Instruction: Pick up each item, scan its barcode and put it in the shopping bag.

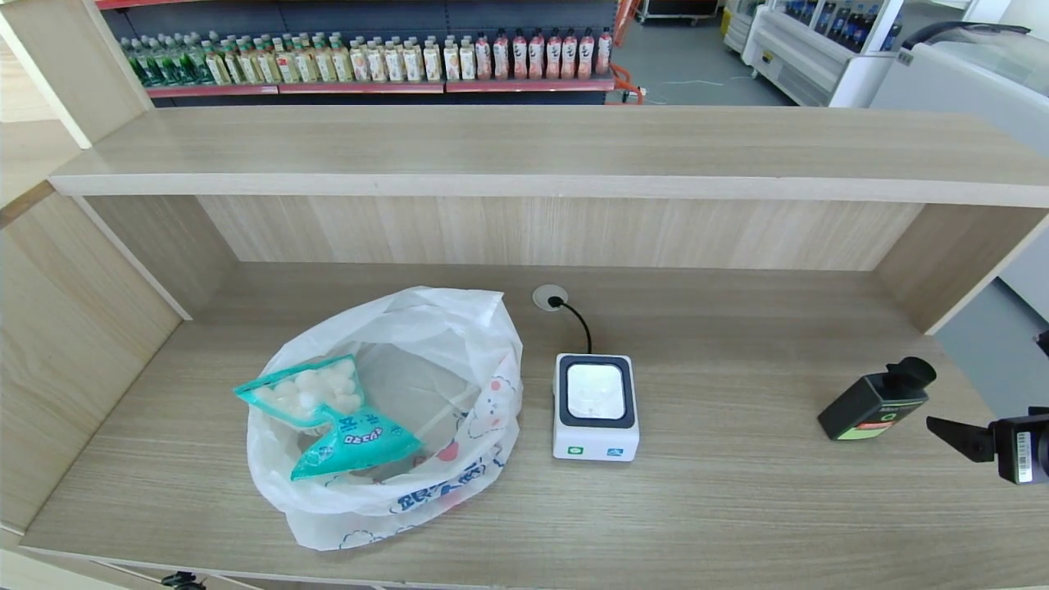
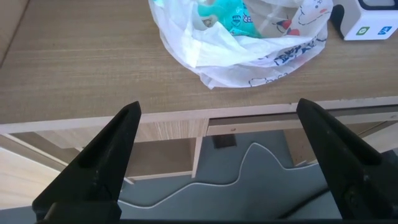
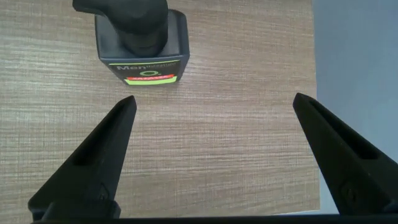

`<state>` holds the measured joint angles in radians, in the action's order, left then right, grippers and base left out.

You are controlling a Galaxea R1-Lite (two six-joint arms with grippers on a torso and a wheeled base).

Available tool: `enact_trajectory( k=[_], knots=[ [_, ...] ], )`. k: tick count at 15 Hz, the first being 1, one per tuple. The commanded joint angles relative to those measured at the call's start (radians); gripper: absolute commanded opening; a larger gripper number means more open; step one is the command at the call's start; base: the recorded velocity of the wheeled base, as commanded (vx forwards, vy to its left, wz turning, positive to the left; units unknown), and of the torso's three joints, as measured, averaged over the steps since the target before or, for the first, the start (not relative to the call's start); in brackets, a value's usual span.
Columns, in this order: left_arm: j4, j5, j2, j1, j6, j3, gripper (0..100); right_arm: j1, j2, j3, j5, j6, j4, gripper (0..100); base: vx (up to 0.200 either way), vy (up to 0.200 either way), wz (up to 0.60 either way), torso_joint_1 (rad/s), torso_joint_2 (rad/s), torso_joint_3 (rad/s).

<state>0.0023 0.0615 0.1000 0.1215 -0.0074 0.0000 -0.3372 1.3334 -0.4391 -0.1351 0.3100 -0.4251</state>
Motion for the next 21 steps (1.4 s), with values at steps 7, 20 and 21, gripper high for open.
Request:
enact_trajectory(
  k=[7,20,21],
  knots=[
    [-0.001,0.0,0.001,0.0,0.0,0.0,100,0.043,0.158,-0.03,-0.118,0.009,-0.06,100,0.0,0.0,0.0,0.0,0.0,0.0],
    [0.001,0.0,0.001,0.0,0.0,0.0,100,0.138,0.332,-0.151,-0.118,0.024,-0.1,100,0.0,0.0,0.0,0.0,0.0,0.0],
    [-0.001,0.0,0.001,0.0,0.0,0.0,100,0.142,0.346,-0.162,-0.118,0.024,-0.109,100,0.0,0.0,0.0,0.0,0.0,0.0]
  ],
)
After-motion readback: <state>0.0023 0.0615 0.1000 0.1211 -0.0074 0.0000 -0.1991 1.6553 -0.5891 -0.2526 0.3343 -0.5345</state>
